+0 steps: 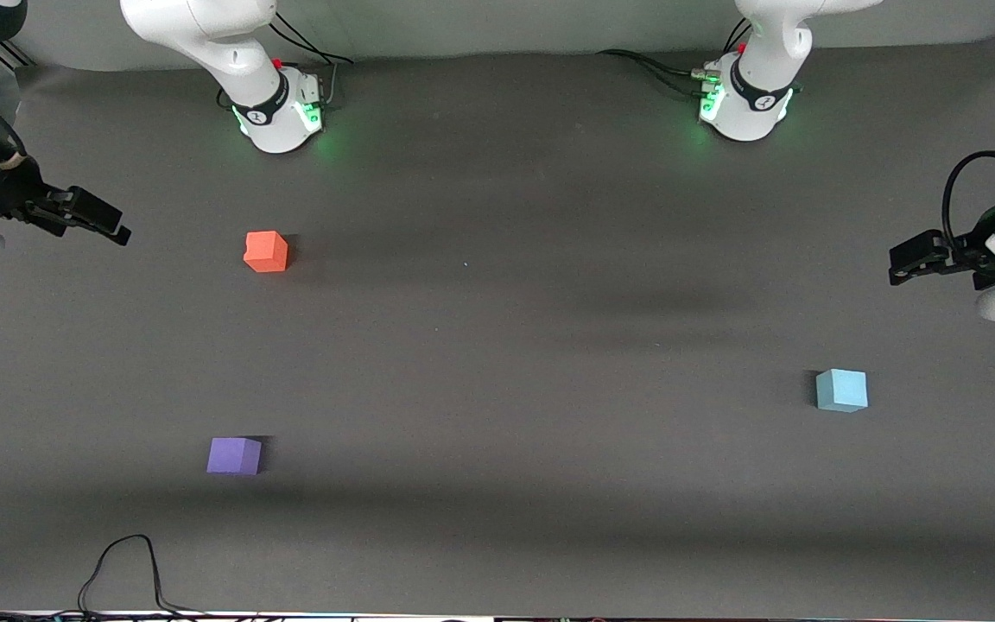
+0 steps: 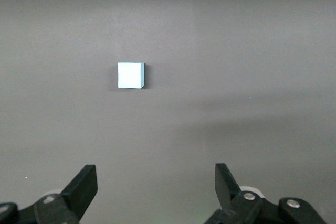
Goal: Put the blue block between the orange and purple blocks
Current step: 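Move the left gripper down toward the light blue cube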
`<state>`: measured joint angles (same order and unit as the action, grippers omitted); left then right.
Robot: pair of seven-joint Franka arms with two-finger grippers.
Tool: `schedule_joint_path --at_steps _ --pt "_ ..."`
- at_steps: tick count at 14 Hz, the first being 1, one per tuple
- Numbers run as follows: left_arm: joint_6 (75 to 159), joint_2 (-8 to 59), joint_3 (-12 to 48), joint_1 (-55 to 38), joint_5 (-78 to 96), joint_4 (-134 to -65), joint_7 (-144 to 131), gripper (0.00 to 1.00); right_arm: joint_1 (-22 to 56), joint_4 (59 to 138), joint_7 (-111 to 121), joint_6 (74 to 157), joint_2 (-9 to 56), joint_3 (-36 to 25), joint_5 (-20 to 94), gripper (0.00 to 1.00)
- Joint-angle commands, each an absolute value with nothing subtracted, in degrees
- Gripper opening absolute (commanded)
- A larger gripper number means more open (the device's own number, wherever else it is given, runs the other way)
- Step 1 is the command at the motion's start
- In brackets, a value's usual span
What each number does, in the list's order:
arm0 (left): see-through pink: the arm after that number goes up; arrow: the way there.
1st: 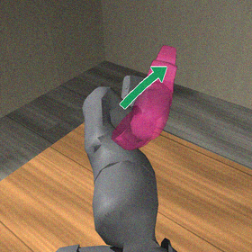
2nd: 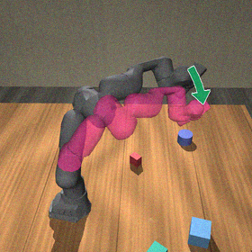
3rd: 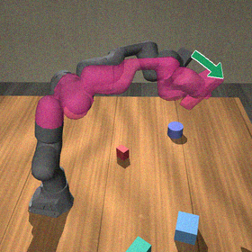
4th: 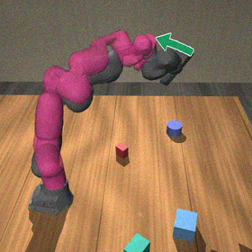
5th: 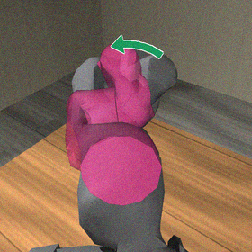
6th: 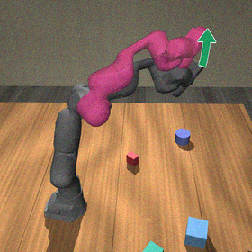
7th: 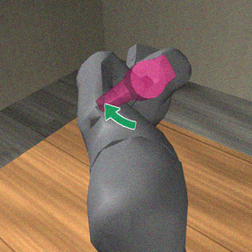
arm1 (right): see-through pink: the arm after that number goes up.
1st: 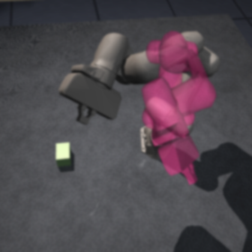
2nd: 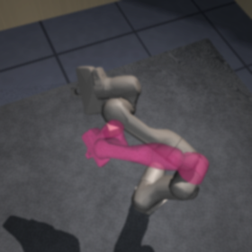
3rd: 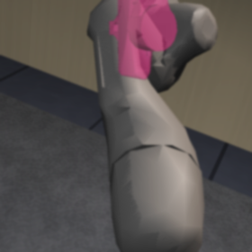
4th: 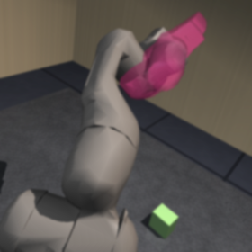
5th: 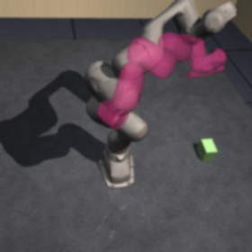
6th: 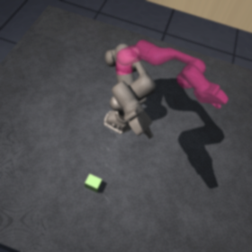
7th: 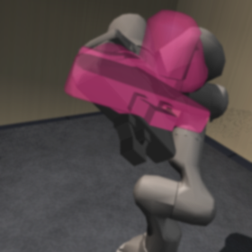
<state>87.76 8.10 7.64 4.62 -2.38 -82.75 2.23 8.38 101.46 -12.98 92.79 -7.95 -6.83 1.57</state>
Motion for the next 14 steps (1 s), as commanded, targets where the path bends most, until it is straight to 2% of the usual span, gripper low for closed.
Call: schedule_joint_path --at_steps 1,8,14 --pt "88.33 6.15 7.38 4.48 -1.67 -84.82 1.58 1.0 8.44 102.04 -12.22 92.2 -8.35 -6.24 1.67 1.0" --pt "90.26 6.85 6.94 6.85 -1.93 -86.39 6.04 1.0 8.35 101.78 -12.22 93.16 -8.26 -6.15 1.67 1.0" --pt "102.28 6.94 6.94 11.77 -2.11 -95.51 12.56 1.0 8.35 101.95 -11.95 92.81 -7.91 -6.24 1.67 1.0"
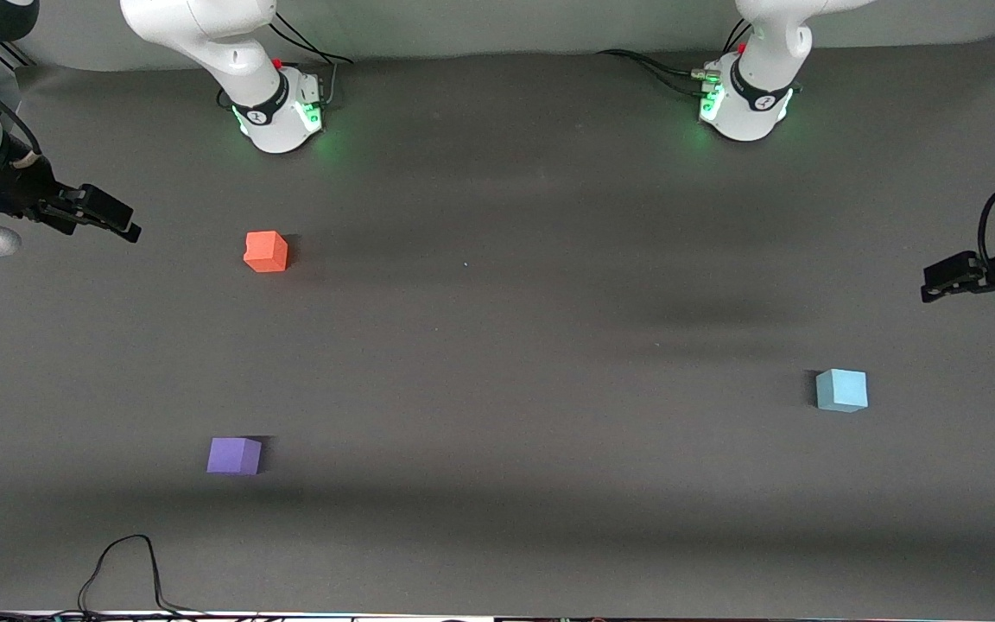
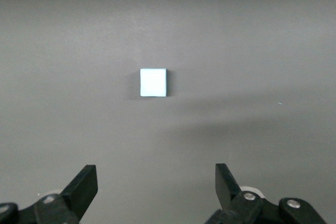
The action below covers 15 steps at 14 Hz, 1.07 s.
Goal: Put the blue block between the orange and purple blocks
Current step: 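Move the left gripper down toward the light blue cube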
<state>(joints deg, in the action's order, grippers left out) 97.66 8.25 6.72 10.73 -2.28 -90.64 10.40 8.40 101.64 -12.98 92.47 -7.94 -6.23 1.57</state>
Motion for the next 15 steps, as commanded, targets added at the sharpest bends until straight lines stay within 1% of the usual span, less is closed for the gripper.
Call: schedule_joint_path --at_steps 1,3,5,7,10,15 --pt "105.09 7.03 6.86 11.95 -2.2 -97.97 12.74 1.0 8.26 101.95 -12.04 92.81 -7.91 -6.33 1.76 1.0" --pt "112.2 7.38 6.86 11.95 -2.29 -103.59 12.74 1.0 8.17 101.95 -12.04 92.64 -7.91 -6.33 1.67 1.0" --pt "120.1 9.13 6.86 11.95 -2.37 -108.43 12.74 1.0 8.0 102.04 -12.04 92.55 -7.91 -6.33 1.76 1.0" --pt "127.06 12.29 6.86 11.95 -2.55 -111.34 12.83 1.0 8.09 101.95 -12.56 92.64 -7.91 -6.33 1.76 1.0" --pt "133.84 17.12 6.77 11.87 -2.64 -112.41 13.53 1.0 8.09 101.95 -12.13 92.73 -7.73 -6.33 1.76 1.0" --pt "142.45 24.24 6.68 12.13 -4.83 -112.41 13.54 1.0 8.09 101.95 -12.22 92.9 -7.73 -6.24 1.76 1.0"
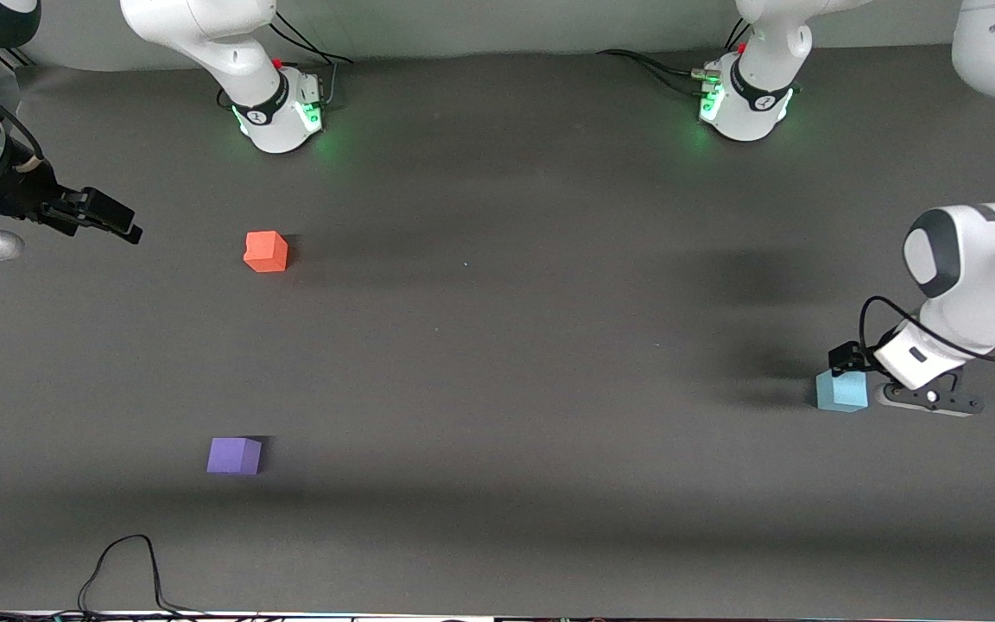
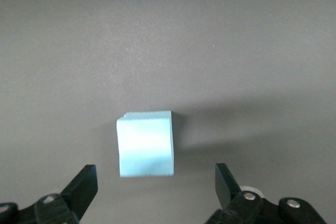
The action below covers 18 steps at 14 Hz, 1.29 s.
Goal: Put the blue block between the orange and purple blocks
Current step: 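Close the left gripper on the light blue cube and lift it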
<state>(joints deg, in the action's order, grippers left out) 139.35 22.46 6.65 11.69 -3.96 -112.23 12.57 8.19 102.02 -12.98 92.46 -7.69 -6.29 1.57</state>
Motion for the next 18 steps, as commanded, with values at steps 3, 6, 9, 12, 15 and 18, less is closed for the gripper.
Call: schedule_joint_path --at_steps 3,6,9,12,15,18 --pt "146.76 27.68 6.68 12.92 -4.83 -112.41 13.54 1.0 8.09 101.95 -12.3 92.9 -7.73 -6.33 1.76 1.0" --pt "149.67 30.58 6.59 12.92 -5.1 -112.15 13.54 1.0 8.0 102.04 -12.3 92.81 -7.82 -6.33 1.76 1.0" --pt "150.64 31.64 6.59 12.83 -5.1 -111.89 13.62 1.0 8.0 101.95 -12.3 92.9 -7.74 -6.68 1.85 1.0" --pt "150.64 31.9 6.68 12.83 -5.1 -111.8 13.62 0.76 8.0 102.04 -12.3 92.9 -7.73 -6.77 1.85 1.0" --pt "150.64 31.99 6.68 13.18 -5.1 -111.8 13.54 0.42 8.17 102.04 -12.65 92.9 -7.73 -6.77 1.85 1.0" --pt "150.56 31.99 6.68 13.18 -5.1 -111.53 13.45 0.39 8.35 102.04 -12.83 93.25 -7.3 -6.77 2.02 1.0"
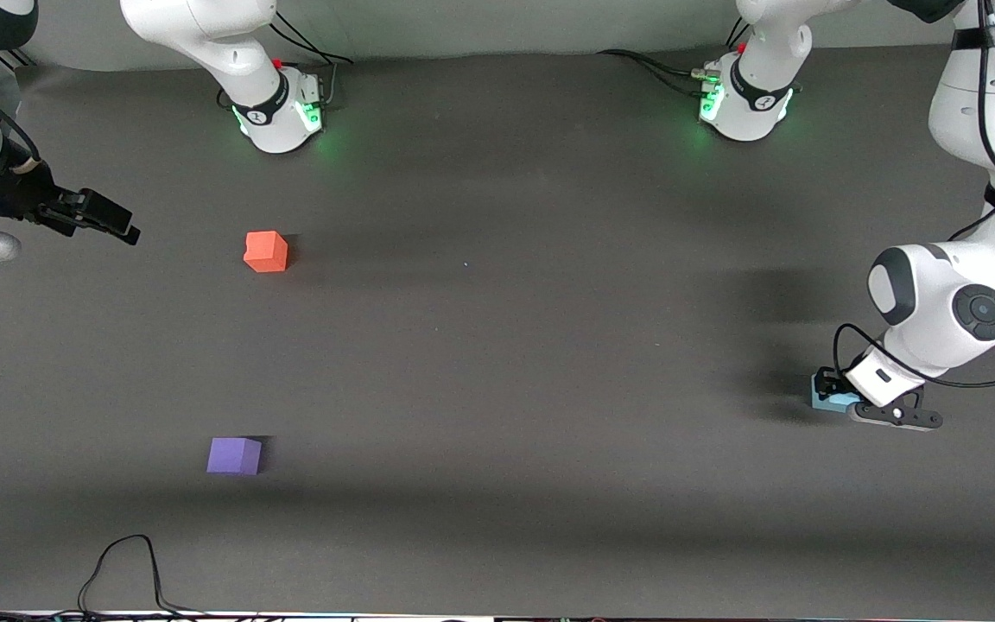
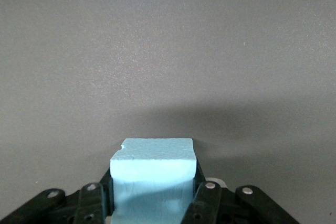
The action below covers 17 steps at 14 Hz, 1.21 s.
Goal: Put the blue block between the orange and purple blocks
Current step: 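Close the left gripper on the light blue cube and lift it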
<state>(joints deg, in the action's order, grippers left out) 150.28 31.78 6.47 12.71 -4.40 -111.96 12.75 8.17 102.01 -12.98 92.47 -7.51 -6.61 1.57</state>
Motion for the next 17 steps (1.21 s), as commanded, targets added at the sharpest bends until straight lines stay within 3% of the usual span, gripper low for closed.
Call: schedule_joint_path --at_steps 1,4,8,13,17 --pt "150.56 31.91 6.68 13.18 -5.1 -111.45 13.19 0.39 8.44 102.04 -12.83 93.6 -7.29 -6.77 2.2 1.0" --pt "144.36 28.76 6.68 13.18 -5.01 -109.52 12.75 0.39 8.61 102.39 -12.74 93.43 -7.29 -6.77 2.2 1.0" --pt "120.11 23.74 7.21 11.61 -4.92 -97.77 9.33 0.4 8.53 102.57 -12.13 93.43 -7.56 -6.86 2.28 1.0" --pt "102.69 21.71 7.29 1.61 -4.4 -86.42 -3.39 0.4 8.53 102.57 -12.13 93.51 -7.47 -6.86 2.2 1.0" --pt "99.23 22.58 8.08 -11.83 -3.78 -81.13 -23.23 0.4 8.53 102.48 -12.04 93.52 -7.47 -6.86 2.2 1.0"
